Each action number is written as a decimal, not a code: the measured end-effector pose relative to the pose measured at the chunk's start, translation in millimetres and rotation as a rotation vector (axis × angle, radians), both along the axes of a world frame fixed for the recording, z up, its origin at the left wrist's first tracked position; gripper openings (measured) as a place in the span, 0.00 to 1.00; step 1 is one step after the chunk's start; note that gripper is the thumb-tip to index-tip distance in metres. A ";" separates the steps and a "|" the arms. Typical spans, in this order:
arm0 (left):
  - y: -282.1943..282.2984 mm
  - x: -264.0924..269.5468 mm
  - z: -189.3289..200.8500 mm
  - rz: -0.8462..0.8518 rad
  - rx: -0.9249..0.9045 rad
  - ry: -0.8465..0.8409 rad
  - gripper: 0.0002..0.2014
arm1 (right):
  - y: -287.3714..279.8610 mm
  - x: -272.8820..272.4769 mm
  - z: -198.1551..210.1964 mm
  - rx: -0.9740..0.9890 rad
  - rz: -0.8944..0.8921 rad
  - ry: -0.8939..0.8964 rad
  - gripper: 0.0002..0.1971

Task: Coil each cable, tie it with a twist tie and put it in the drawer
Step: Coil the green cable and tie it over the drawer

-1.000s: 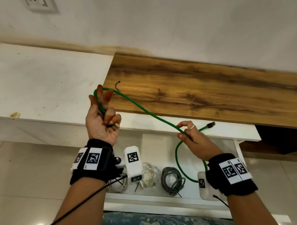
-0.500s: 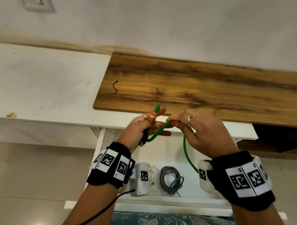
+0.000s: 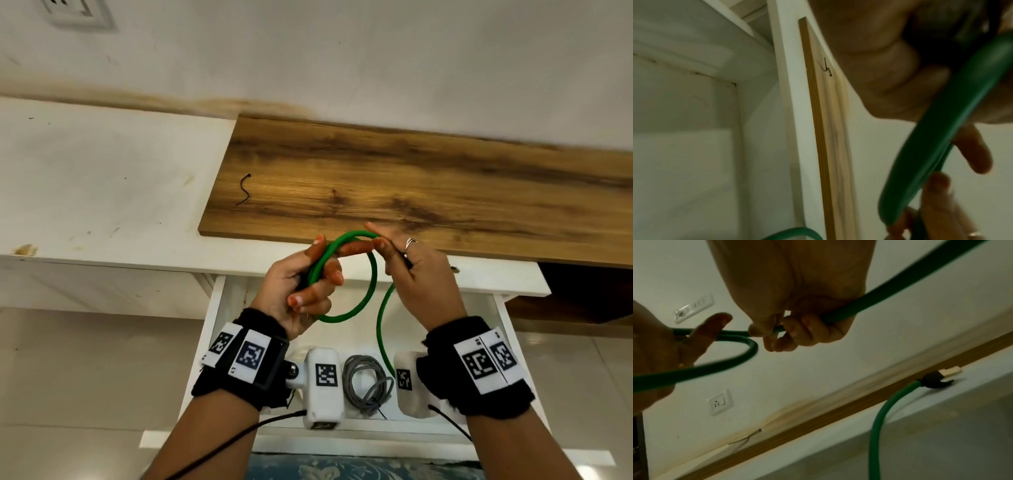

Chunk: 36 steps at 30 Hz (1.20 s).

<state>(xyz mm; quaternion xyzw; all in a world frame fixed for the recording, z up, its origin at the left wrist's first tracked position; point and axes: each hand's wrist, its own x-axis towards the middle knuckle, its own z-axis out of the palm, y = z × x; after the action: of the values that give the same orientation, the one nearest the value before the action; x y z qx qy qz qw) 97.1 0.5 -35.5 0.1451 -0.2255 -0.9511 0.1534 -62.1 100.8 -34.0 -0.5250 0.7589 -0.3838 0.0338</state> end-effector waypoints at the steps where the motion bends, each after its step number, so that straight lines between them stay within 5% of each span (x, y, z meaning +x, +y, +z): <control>1: -2.3 1.4 -1.0 0.021 0.050 0.054 0.23 | 0.8 0.0 -4.7 0.041 0.010 -0.020 0.20; 7: -32.2 19.1 -4.8 0.182 0.223 0.509 0.29 | 13.8 -6.8 -33.6 0.454 0.171 -0.147 0.21; 10: -34.0 24.6 -4.4 0.338 0.110 0.323 0.30 | 15.7 -4.8 -31.8 0.644 0.270 -0.093 0.24; 14: -27.7 19.3 -2.2 0.449 0.019 0.142 0.21 | 13.2 18.8 -17.7 0.829 0.355 0.195 0.25; 24: -12.5 9.5 14.1 0.473 -0.095 -0.077 0.20 | 17.6 44.3 11.7 0.662 0.370 0.432 0.20; 36: 7.9 -9.7 5.2 0.041 -0.364 -0.290 0.20 | 20.2 37.7 21.1 0.290 0.345 0.526 0.12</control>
<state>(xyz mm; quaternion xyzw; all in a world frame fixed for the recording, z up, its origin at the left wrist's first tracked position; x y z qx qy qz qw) 87.4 8.5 -30.3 0.2547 -0.4101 -0.8605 0.1625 -24.3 120.9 -12.9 -0.7162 0.6884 -0.1120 -0.0242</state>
